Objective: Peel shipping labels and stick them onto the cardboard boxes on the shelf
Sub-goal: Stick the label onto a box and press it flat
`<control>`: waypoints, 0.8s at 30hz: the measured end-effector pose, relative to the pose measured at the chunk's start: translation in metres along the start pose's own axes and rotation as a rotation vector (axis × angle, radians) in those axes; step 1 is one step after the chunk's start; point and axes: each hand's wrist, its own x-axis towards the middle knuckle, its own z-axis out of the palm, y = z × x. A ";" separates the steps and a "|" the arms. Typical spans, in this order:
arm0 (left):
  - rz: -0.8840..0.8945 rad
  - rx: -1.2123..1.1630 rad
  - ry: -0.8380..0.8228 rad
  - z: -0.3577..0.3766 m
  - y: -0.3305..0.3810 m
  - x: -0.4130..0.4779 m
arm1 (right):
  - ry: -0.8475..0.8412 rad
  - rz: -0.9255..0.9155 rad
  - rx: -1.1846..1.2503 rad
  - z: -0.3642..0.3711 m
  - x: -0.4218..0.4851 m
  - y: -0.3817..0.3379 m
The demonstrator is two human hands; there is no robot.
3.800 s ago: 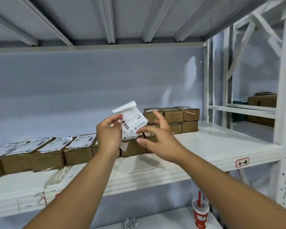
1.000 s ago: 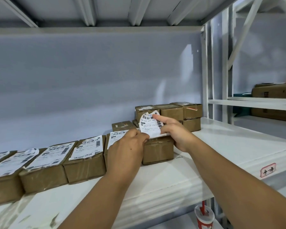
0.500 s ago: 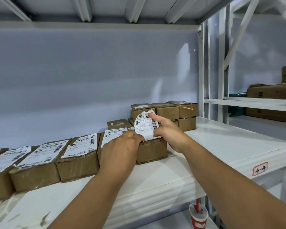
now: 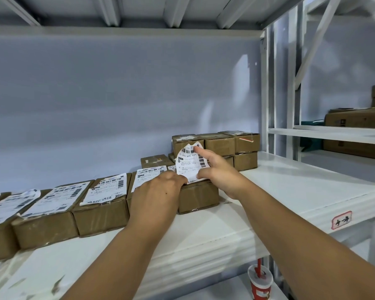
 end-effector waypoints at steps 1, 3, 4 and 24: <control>0.005 0.007 0.005 0.001 0.000 0.000 | 0.001 -0.003 0.002 0.000 0.000 -0.001; 0.013 0.006 0.010 0.002 -0.002 0.001 | 0.002 -0.002 0.008 -0.001 0.000 -0.001; 0.015 0.003 0.014 0.002 -0.002 0.001 | 0.002 0.000 0.015 -0.001 0.000 0.000; 0.050 -0.001 -0.057 -0.001 -0.003 0.000 | -0.046 0.074 -0.078 0.003 -0.003 -0.002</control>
